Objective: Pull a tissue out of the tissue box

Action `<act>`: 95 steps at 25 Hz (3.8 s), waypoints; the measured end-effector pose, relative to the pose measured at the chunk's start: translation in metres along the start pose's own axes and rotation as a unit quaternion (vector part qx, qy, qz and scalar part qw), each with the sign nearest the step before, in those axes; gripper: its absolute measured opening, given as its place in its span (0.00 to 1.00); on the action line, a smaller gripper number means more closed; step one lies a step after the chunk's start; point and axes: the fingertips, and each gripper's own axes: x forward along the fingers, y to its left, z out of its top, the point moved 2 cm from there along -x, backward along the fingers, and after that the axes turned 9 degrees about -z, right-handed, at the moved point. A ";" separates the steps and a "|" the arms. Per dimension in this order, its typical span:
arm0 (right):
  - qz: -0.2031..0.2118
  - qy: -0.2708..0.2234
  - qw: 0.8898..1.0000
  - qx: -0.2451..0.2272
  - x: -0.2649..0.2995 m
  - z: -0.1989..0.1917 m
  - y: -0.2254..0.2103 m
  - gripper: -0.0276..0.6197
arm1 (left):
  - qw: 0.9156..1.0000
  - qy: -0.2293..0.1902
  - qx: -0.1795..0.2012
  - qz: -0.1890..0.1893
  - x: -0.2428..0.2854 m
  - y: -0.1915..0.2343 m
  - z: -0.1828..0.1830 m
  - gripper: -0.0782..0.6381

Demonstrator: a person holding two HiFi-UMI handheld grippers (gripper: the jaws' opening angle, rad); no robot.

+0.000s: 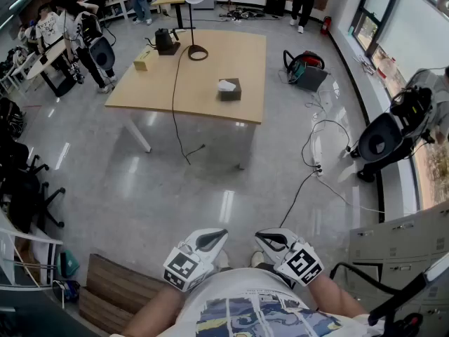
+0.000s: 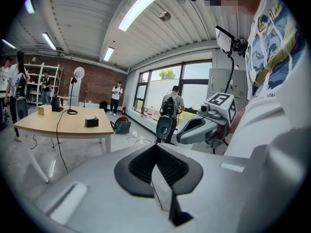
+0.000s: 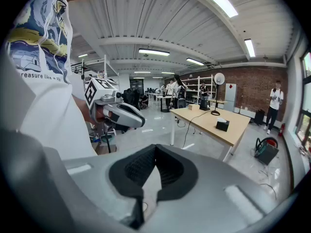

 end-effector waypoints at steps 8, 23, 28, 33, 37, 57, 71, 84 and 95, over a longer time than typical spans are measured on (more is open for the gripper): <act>0.005 0.001 1.000 -0.003 0.009 0.004 0.002 0.05 | 1.000 0.007 0.000 0.011 -0.010 0.008 -0.004 0.12; -0.020 -0.003 1.000 0.020 0.033 0.020 0.000 0.05 | 1.000 0.001 0.006 0.025 -0.024 0.034 -0.008 0.12; -0.017 0.004 1.000 0.026 0.039 0.017 -0.008 0.05 | 1.000 0.005 -0.001 0.017 -0.011 0.046 -0.008 0.12; -0.019 0.000 0.999 0.038 0.056 0.014 -0.048 0.05 | 1.000 0.002 0.003 0.014 0.017 0.068 0.005 0.12; -0.006 -0.016 0.999 0.036 0.080 0.026 -0.092 0.05 | 1.000 0.003 -0.008 0.012 0.041 0.096 0.021 0.12; 0.043 -0.045 0.998 0.016 0.143 0.042 -0.309 0.05 | 0.998 0.017 -0.011 0.058 0.201 0.235 0.120 0.12; 0.004 -0.024 0.999 0.032 0.233 0.081 -0.357 0.05 | 0.999 0.020 -0.017 0.021 0.204 0.356 0.130 0.12; -0.084 -0.009 0.995 0.051 0.324 0.141 -0.379 0.05 | 0.993 0.089 0.072 -0.037 0.206 0.498 0.127 0.24; -0.108 0.026 0.990 0.081 0.317 0.116 -0.418 0.05 | 0.966 0.189 0.176 -0.004 0.280 0.560 0.118 0.35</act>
